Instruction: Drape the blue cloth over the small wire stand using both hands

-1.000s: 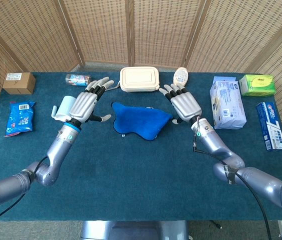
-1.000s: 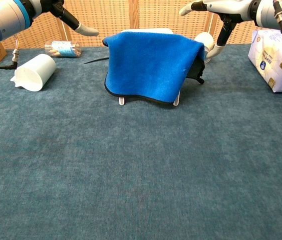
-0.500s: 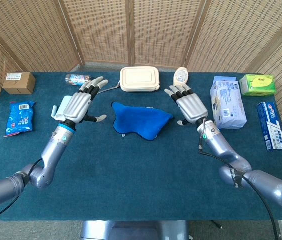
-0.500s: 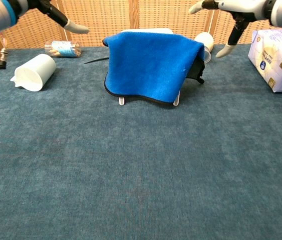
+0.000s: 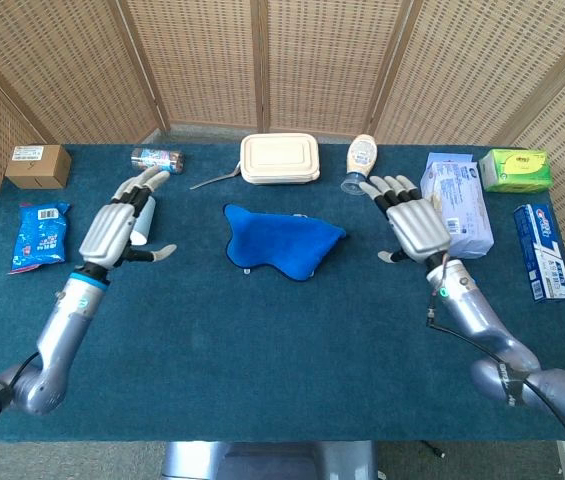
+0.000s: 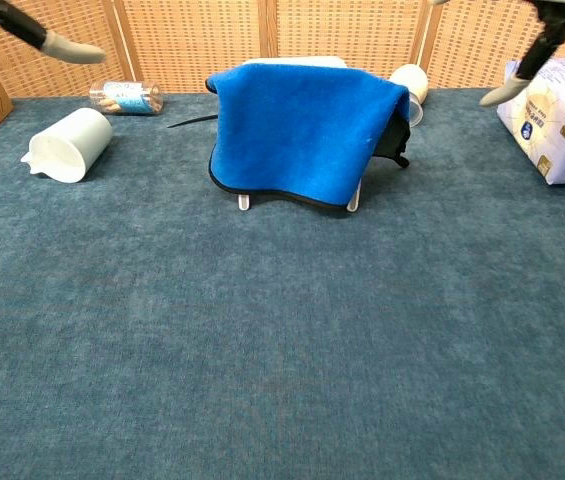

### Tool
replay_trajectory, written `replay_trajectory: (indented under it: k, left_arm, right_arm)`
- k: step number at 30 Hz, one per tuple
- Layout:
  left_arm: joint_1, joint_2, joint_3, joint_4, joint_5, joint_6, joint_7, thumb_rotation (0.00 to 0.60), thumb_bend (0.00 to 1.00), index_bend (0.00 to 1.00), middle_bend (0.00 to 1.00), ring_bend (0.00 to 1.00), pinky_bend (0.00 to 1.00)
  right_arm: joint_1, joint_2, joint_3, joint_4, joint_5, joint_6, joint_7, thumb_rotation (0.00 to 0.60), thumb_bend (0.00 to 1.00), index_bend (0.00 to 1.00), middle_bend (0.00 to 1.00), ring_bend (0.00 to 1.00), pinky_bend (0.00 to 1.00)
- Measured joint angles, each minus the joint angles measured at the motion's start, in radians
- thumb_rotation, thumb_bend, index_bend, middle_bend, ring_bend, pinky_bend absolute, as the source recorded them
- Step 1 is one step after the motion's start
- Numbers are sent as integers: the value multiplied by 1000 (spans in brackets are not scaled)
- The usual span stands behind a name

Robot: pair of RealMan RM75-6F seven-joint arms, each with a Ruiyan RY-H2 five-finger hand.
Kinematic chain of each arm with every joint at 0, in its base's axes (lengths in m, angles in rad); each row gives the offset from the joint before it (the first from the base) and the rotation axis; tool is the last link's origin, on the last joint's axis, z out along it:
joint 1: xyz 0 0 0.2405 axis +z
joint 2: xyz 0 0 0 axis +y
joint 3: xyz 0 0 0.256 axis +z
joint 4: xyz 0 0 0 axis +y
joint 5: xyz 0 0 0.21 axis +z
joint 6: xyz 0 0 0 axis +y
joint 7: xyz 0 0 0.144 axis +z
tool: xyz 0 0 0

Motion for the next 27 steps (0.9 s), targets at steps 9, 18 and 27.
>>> replay_trajectory:
  k: [9, 18, 27]
  left_arm:
    - [137, 103, 59, -135, 7, 84, -28, 600, 286, 31, 0, 0, 0]
    - [290, 209, 142, -244, 60, 197, -63, 600, 286, 56, 0, 0, 0]
    - [392, 250, 208, -285, 125, 276, -65, 600, 285, 79, 0, 0, 0]
  right_arm:
    - [-109, 86, -21, -109, -50, 115, 58, 600, 0, 0, 0, 0, 0]
    - [-241, 135, -65, -175, -98, 248, 102, 600, 0, 0, 0, 0, 0]
    - [-349, 163, -95, -219, -114, 352, 114, 600, 0, 0, 0, 0, 0]
